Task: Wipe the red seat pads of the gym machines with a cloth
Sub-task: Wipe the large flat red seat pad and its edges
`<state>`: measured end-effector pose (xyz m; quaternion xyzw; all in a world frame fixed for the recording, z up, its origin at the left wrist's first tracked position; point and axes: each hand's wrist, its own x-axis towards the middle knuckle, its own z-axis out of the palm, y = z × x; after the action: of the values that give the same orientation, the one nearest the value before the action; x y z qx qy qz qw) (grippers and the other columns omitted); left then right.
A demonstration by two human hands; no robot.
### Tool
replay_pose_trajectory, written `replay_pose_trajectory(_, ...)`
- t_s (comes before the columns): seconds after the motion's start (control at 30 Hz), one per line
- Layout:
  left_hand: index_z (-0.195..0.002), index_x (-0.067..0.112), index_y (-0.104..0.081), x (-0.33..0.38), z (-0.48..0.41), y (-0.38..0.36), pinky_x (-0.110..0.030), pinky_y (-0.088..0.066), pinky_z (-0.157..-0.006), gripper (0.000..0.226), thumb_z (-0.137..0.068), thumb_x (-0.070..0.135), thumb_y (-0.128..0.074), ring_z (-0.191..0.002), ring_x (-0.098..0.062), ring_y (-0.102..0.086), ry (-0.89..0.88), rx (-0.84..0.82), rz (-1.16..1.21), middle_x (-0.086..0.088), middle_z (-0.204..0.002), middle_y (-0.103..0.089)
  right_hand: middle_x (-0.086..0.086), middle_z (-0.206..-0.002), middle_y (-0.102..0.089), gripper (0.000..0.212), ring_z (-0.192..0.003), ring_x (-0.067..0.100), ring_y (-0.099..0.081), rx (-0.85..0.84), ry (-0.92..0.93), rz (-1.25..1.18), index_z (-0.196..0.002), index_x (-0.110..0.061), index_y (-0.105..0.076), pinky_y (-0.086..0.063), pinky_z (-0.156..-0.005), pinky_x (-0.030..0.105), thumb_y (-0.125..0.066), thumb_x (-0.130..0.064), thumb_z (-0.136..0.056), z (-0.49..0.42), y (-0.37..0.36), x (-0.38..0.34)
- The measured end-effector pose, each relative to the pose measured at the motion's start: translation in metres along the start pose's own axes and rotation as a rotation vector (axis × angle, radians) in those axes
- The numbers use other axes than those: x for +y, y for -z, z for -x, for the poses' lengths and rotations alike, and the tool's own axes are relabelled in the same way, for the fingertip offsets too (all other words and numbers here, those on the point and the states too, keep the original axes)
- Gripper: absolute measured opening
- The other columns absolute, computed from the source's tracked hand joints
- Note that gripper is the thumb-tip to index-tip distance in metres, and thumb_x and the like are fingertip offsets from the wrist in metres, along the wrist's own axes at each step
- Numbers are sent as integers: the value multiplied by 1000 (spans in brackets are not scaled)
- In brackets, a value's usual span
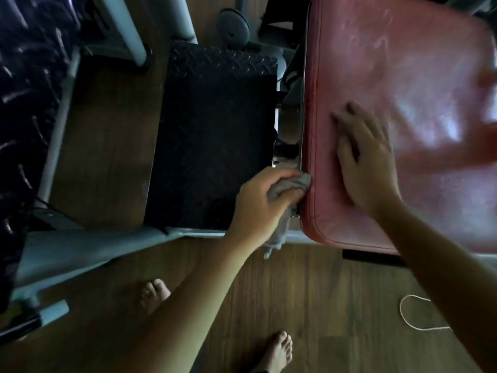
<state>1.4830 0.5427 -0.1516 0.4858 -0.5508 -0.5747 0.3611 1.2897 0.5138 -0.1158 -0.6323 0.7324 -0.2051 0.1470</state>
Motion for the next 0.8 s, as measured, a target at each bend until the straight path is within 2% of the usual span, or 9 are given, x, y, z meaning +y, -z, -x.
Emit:
replay_pose_trajectory(0.13,-109,19,-73,-2,-15,4,-7,-46,-88,21,-89,13,-74,-100,5,-65,-42,-25,-82,18,-103,-67,-1,-153,-47,45,-146,22,-34,138,3,22,-144,-20,-55,-29,-120,45,-42,-11,-101,48,-11,-5)
replay_pose_trajectory(0.23,-112,17,-72,-7,-51,5,-11,-49,-89,22,-90,15,-73,-100,1,-66,-33,25,-74,11,-107,-68,-1,-147,-54,44,-140,22,-41,204,2,3,-139,-15,-59,-34,-116,49,-44,-6,-98,46,-13,-6)
replay_pose_trajectory(0.33,-115,17,-71,-11,-41,-1,-23,-54,-94,24,-92,14,-72,-102,-2,-67,24,45,22,8,-109,-70,-1,-146,-54,46,-140,22,-42,215,12,7,-139,-14,-59,-36,-115,51,-43,-4,-97,47,-14,-8)
replay_pose_trajectory(0.47,-107,24,-70,-11,10,2,-16,-51,-90,23,-90,9,-73,-101,-2,-67,24,-54,59,13,-105,-69,-2,-148,-53,50,-142,22,-39,221,9,41,-140,-15,-57,-33,-116,48,-43,-3,-94,48,-16,-12)
replay_pose_trajectory(0.53,-106,24,-71,-11,0,5,-16,-51,-91,23,-89,9,-74,-101,-1,-67,16,-73,21,16,-104,-68,-2,-149,-52,51,-143,22,-39,218,10,52,-140,-15,-57,-33,-117,47,-44,-3,-92,49,-15,-12)
replay_pose_trajectory(0.67,-113,19,-70,-5,-52,5,-11,-49,-90,22,-92,14,-71,-101,5,-64,6,-7,-9,13,-108,-66,-5,-148,-53,52,-143,19,-39,224,-6,38,-140,-16,-57,-34,-116,47,-43,-4,-92,50,-14,-12)
replay_pose_trajectory(0.8,-115,23,-68,-1,-42,2,-17,-50,-96,24,-92,14,-71,-107,0,-65,43,0,55,13,-112,-67,-5,-148,-53,53,-142,19,-40,225,-11,43,-140,-16,-57,-35,-116,45,-44,-3,-90,49,-14,-12)
